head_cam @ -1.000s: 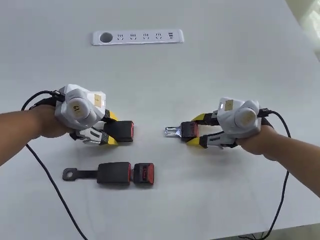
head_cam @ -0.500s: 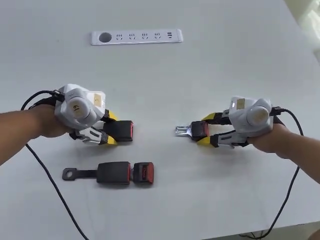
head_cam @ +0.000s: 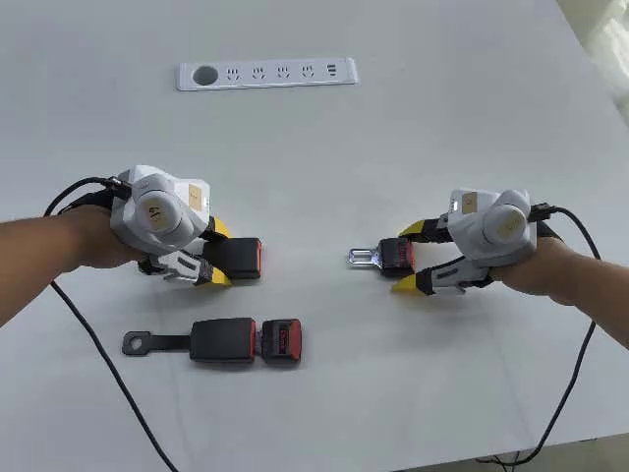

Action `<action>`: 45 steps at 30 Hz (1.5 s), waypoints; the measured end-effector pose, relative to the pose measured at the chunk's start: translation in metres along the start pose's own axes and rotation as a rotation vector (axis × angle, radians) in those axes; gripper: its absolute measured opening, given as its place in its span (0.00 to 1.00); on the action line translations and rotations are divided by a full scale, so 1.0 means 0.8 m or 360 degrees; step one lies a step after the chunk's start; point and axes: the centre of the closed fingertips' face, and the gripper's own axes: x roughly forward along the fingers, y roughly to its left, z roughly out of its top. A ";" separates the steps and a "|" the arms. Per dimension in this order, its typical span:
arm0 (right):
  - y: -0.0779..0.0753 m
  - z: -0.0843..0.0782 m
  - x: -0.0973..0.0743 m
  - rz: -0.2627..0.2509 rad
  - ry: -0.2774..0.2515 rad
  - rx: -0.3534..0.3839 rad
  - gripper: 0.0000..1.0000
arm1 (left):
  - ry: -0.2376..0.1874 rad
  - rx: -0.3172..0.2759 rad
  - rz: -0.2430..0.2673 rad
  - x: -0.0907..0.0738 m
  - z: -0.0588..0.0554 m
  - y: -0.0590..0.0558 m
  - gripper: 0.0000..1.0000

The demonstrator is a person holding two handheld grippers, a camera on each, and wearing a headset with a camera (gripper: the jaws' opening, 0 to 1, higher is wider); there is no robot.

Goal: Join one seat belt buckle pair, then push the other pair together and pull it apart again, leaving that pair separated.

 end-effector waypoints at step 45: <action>0.103 0.075 -0.042 -0.0569 -0.0480 0.0315 0.97 | -0.0663 -0.0974 0.0784 -0.175 -0.049 -0.120 1.00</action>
